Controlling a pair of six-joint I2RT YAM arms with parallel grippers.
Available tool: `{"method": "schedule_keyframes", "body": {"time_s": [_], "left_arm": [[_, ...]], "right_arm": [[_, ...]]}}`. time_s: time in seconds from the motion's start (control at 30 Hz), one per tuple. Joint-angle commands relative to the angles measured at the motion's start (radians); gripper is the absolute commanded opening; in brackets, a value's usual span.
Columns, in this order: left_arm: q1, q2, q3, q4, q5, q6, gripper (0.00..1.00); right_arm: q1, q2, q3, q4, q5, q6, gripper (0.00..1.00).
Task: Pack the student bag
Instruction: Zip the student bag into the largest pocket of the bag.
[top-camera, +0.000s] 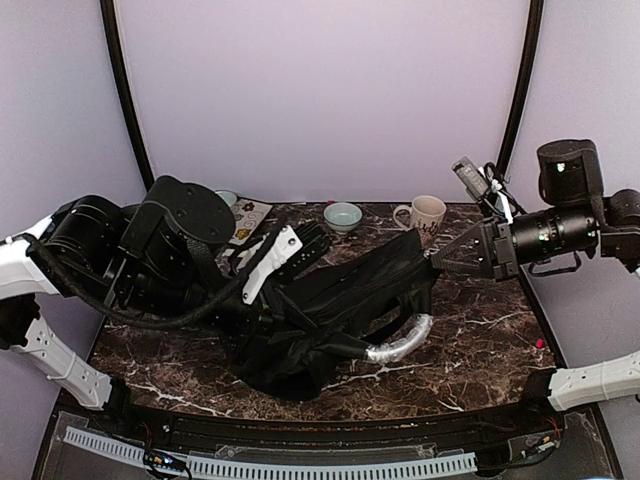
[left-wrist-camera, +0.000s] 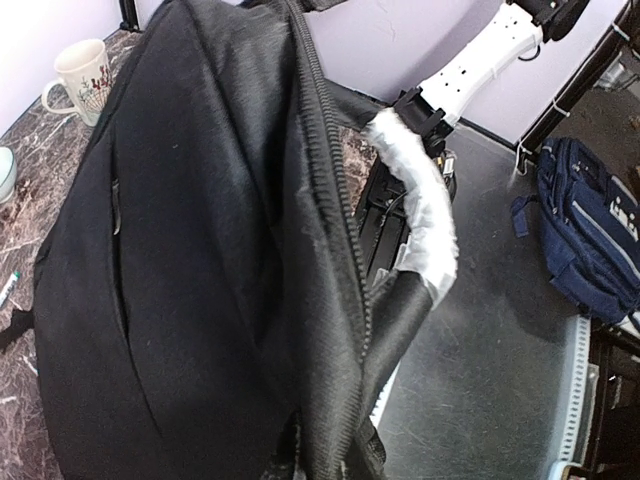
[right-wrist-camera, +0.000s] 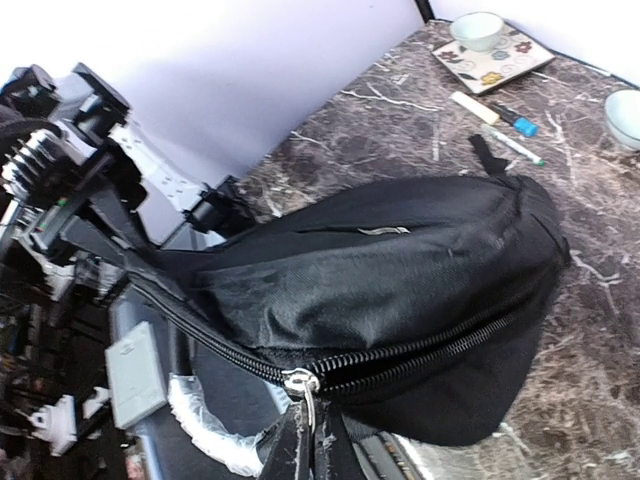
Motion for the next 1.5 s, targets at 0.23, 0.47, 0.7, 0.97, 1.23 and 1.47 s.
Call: {"method": "schedule_keyframes", "body": {"time_s": [0.23, 0.47, 0.7, 0.97, 1.23, 1.47], "left_arm": [[-0.007, 0.040, 0.151, -0.140, -0.052, 0.047, 0.53], [-0.007, 0.125, 0.356, -0.219, -0.072, 0.090, 0.82], [-0.006, 0.272, 0.558, -0.307, -0.108, 0.127, 0.98], [0.008, 0.310, 0.596, -0.325, -0.125, 0.149, 0.99], [0.089, 0.279, 0.578, -0.298, -0.008, 0.161, 0.98], [0.098, 0.303, 0.584, -0.307, 0.029, 0.186, 0.95]], "right_arm": [[0.065, 0.066, 0.077, 0.190, -0.117, 0.067, 0.00], [0.189, 0.213, 0.203, 0.181, -0.056, 0.036, 0.00], [0.233, 0.254, 0.248, 0.196, -0.060, 0.044, 0.00], [0.234, 0.252, 0.226, 0.197, -0.053, 0.051, 0.00], [0.235, 0.210, 0.175, 0.205, -0.005, 0.072, 0.00], [0.235, 0.189, 0.141, 0.222, 0.027, 0.104, 0.00]]}}
